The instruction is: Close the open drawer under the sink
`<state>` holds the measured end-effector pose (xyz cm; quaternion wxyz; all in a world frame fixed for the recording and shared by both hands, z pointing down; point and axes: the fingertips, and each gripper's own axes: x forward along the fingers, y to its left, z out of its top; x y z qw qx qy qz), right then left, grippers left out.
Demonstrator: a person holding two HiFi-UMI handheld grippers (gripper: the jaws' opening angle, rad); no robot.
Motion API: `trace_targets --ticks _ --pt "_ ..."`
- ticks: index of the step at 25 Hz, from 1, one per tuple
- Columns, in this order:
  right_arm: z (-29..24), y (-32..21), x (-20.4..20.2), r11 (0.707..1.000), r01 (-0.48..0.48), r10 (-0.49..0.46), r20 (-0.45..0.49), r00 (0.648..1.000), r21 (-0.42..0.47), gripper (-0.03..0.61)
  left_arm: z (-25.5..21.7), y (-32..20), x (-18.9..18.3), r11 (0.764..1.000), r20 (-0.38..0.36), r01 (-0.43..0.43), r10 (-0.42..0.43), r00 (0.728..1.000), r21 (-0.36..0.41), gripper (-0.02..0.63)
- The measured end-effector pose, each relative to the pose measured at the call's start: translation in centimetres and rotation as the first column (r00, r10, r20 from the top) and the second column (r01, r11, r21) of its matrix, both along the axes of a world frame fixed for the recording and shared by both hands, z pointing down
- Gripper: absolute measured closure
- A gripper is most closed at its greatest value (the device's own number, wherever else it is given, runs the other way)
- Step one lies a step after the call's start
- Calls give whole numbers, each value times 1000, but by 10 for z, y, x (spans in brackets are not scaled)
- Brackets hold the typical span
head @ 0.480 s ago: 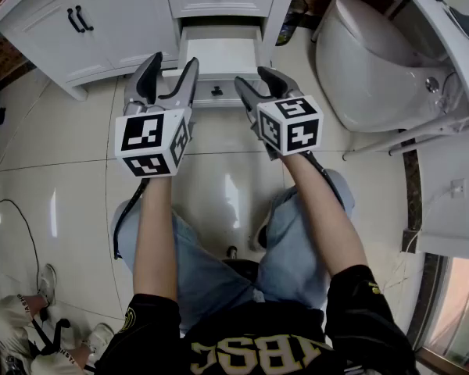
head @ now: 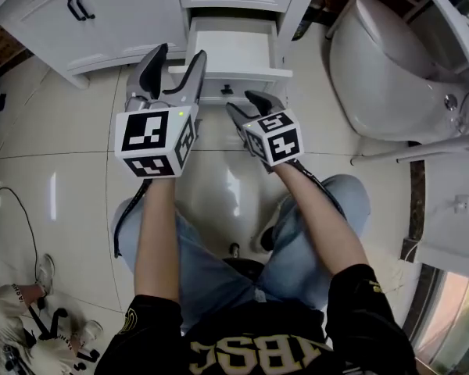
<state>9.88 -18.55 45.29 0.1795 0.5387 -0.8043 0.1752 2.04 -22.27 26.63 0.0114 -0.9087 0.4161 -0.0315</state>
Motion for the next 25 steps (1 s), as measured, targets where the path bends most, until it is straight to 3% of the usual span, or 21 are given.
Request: trace_targets --ticks 5,9,15,19,25 --pt "42 -7 -6 992 -101 107 77 991 -80 387 10 -5 -5 999 2 -3 3 1000 -33 362" --pt "41 -25 -1 992 -111 116 82 990 -61 421 25 -18 -8 998 29 3 -2 1000 -56 362" --pt "56 -51 1 989 -110 120 94 988 -101 493 37 -41 -14 997 28 31 -29 999 -77 362" --pt "53 -75 9 991 -112 115 30 993 -67 502 42 -59 -22 995 41 51 -48 998 -87 362" --pt "49 -135 28 985 -169 170 38 985 -31 506 48 -90 -43 993 54 79 -74 996 -93 364"
